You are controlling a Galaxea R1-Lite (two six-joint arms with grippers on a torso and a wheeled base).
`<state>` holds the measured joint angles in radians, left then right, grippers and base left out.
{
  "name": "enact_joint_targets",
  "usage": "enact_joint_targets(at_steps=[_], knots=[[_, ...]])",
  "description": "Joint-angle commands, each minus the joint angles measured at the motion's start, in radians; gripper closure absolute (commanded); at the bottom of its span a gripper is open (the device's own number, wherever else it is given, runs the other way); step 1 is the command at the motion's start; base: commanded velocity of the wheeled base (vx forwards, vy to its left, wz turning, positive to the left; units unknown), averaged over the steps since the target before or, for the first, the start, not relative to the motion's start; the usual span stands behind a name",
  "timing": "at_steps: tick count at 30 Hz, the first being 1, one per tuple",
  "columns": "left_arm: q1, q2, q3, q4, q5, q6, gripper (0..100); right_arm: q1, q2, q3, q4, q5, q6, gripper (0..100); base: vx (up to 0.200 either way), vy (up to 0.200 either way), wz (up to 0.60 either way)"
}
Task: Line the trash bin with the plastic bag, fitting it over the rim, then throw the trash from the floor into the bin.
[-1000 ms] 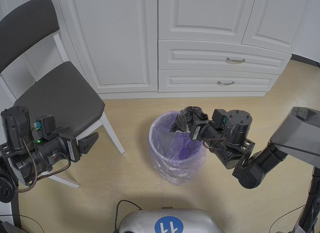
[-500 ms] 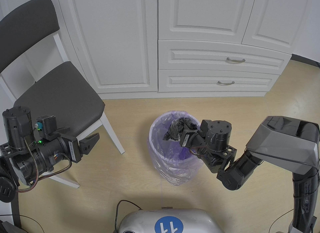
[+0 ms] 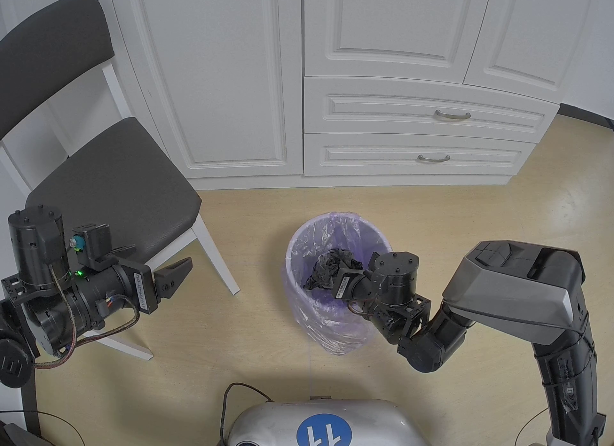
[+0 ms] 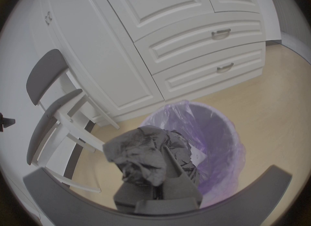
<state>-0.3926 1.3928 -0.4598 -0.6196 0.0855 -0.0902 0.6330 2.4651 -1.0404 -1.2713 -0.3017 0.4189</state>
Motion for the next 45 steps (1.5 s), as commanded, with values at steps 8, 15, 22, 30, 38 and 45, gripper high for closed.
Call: enact_joint_targets(at_steps=[8, 15, 22, 30, 38, 45], knots=[[0.0, 0.011, 0.001, 0.0, 0.0, 0.0, 0, 0.016, -0.037, -0.032, 0.159, 0.027, 0.106, 100, 0.0, 0.0, 0.0], [0.0, 0.029, 0.004, -0.028, 0.0, 0.0, 0, -0.012, 0.0, -0.075, 0.153, 0.013, 0.092, 100, 0.0, 0.0, 0.0], [0.0, 0.051, 0.021, -0.074, 0.002, 0.0, 0, -0.03, 0.049, -0.127, 0.155, -0.008, 0.087, 100, 0.0, 0.0, 0.0], [0.0, 0.061, 0.021, -0.078, 0.002, 0.0, 0, -0.064, 0.146, -0.27, 0.104, -0.065, 0.116, 100, 0.0, 0.0, 0.0], [0.0, 0.066, 0.021, -0.078, 0.002, 0.0, 0, -0.067, 0.169, -0.314, 0.033, -0.089, 0.116, 100, 0.0, 0.0, 0.0], [0.0, 0.065, 0.021, -0.078, 0.002, 0.0, 0, -0.062, 0.12, -0.256, 0.053, -0.089, 0.103, 100, 0.0, 0.0, 0.0]])
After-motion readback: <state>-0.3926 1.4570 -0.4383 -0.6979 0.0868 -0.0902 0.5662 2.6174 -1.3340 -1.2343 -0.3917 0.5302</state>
